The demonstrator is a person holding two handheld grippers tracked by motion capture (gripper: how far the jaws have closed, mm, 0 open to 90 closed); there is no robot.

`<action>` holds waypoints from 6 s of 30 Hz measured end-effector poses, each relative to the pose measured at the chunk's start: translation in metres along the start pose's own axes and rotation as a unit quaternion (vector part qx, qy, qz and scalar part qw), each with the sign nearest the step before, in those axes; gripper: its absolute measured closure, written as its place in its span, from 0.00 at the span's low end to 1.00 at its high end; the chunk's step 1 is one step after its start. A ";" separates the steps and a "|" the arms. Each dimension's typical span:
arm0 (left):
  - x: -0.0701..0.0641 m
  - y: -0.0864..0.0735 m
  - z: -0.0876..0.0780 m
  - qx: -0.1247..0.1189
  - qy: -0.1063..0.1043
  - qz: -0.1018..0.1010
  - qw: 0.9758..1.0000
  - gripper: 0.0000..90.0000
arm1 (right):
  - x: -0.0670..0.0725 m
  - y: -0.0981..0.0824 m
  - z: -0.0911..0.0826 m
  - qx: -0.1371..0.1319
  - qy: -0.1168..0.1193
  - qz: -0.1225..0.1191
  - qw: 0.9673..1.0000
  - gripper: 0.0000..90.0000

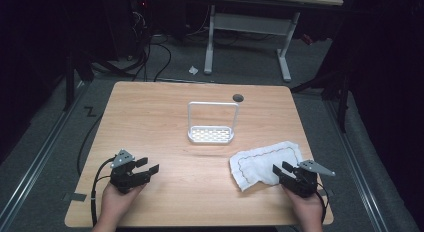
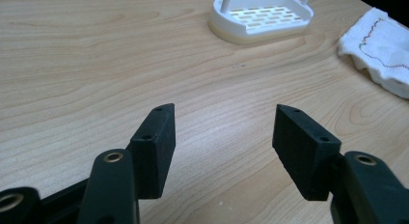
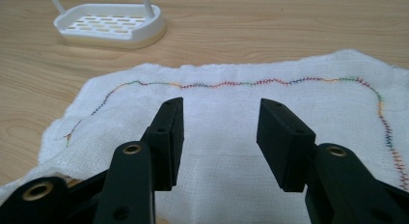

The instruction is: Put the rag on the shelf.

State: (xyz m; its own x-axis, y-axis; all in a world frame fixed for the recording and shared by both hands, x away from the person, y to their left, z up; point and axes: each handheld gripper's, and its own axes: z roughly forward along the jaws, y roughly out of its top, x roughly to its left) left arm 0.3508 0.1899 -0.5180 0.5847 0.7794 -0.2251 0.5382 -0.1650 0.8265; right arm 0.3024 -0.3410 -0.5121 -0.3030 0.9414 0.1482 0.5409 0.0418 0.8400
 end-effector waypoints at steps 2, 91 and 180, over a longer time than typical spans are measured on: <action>0.001 0.000 0.001 0.002 -0.001 -0.005 1.000 0.46 | 0.000 -0.001 0.000 0.000 0.001 -0.002 1.000 0.59; -0.118 -0.027 0.047 0.119 -0.182 0.115 0.969 0.79 | 0.077 0.020 0.094 0.097 0.074 -0.135 0.983 0.99; -0.075 0.027 0.120 0.066 -0.036 0.016 0.997 0.91 | 0.095 0.032 0.122 0.112 0.120 -0.081 0.983 0.65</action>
State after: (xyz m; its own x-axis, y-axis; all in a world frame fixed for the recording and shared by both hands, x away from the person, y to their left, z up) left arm 0.3944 0.0545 -0.5411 0.6433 0.7271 -0.2399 0.5901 -0.2712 0.7604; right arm 0.3868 -0.2090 -0.5345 -0.5612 0.8111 0.1648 0.6220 0.2820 0.7305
